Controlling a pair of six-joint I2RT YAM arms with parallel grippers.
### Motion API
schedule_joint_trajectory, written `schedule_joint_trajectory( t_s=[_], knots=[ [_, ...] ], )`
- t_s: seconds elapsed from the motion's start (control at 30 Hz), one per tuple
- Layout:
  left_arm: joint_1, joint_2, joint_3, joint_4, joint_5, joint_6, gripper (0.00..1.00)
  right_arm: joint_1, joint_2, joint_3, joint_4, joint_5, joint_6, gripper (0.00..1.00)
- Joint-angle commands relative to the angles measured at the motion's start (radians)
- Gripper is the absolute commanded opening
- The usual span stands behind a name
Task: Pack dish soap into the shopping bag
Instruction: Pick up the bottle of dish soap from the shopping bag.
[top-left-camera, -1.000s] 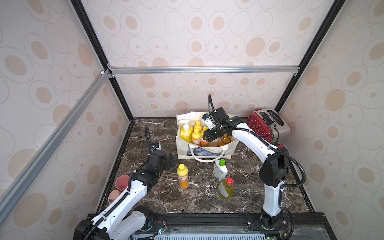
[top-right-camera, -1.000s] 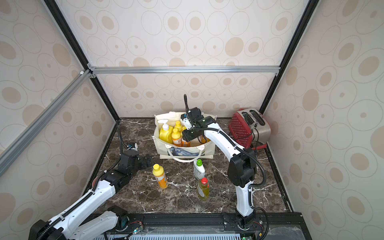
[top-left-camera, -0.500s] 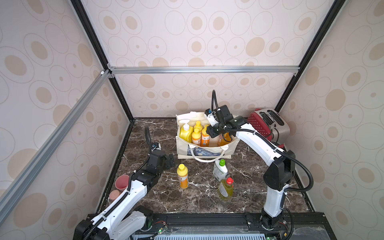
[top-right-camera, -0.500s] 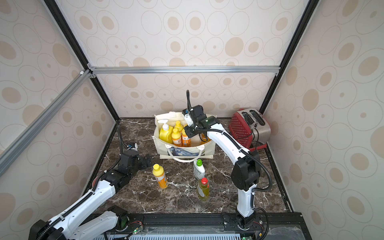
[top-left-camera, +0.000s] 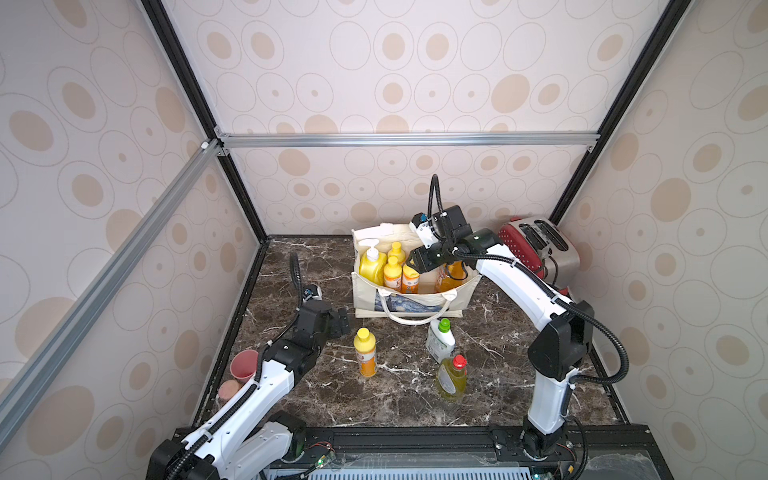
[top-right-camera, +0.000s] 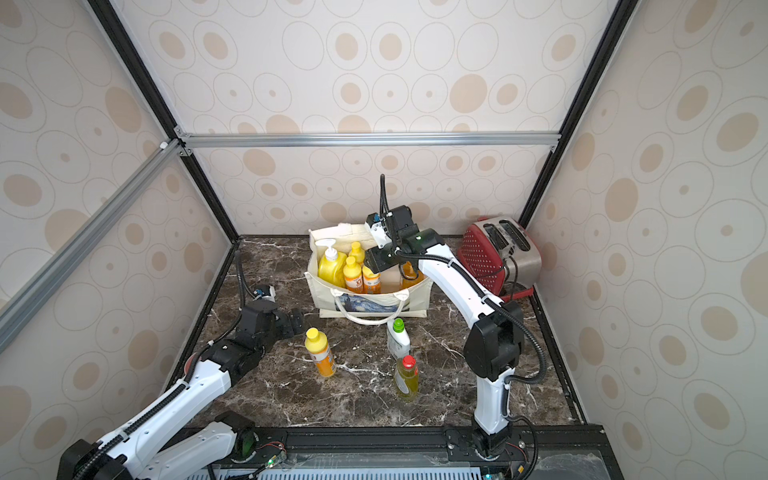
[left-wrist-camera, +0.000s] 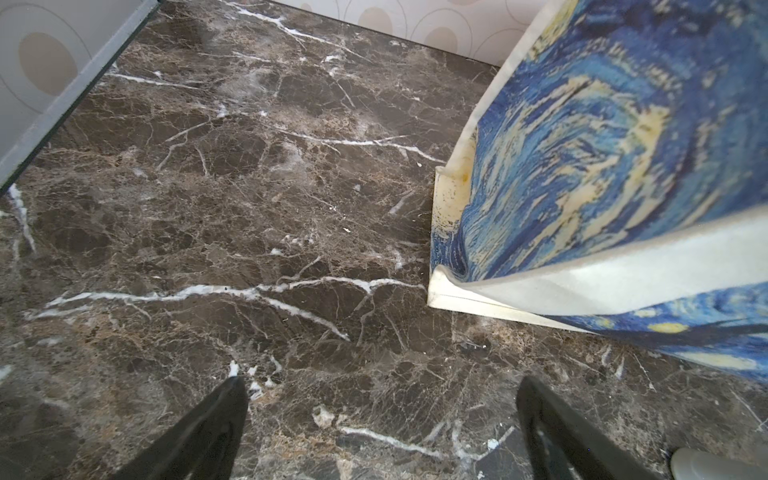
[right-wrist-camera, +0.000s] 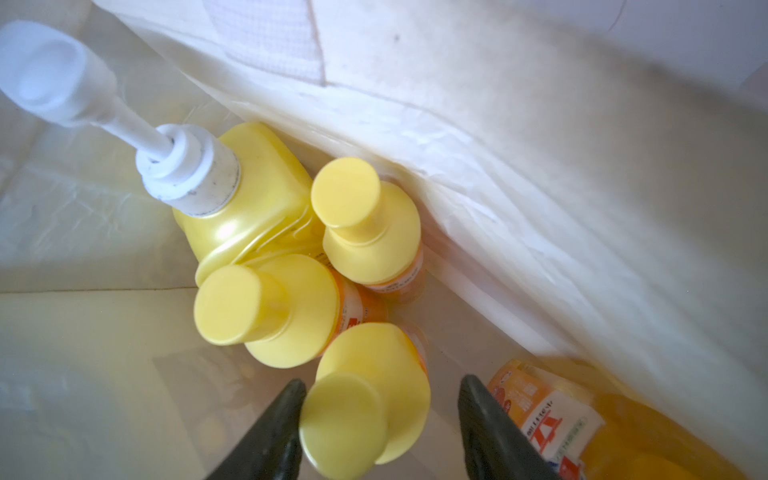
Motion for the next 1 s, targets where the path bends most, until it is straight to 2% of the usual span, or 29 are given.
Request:
schedule_joint_trajectory(
  t_s=[0.0,0.13,0.43,0.73,0.9,0.97],
  knots=[
    [0.001,-0.008,0.033,0.009,-0.003,0.01,0.99,-0.009,0.023,0.019,-0.016,-0.034,0.009,0.62],
    [0.002,-0.002,0.037,0.007,-0.001,0.01,0.99,-0.009,0.049,0.02,-0.024,-0.039,0.006,0.61],
    [0.001,0.003,0.039,0.007,0.001,0.011,0.99,-0.006,0.08,0.013,-0.003,-0.056,0.01,0.52],
    [0.001,0.005,0.041,0.006,0.0,0.011,0.99,0.003,0.109,0.025,-0.032,-0.028,0.001,0.52],
    [0.001,0.007,0.041,0.007,0.001,0.011,0.99,0.007,0.115,0.027,-0.055,-0.006,-0.008,0.61],
    [0.001,0.005,0.04,0.007,0.0,0.011,0.99,0.007,0.115,0.027,-0.057,-0.003,-0.009,0.61]
  ],
)
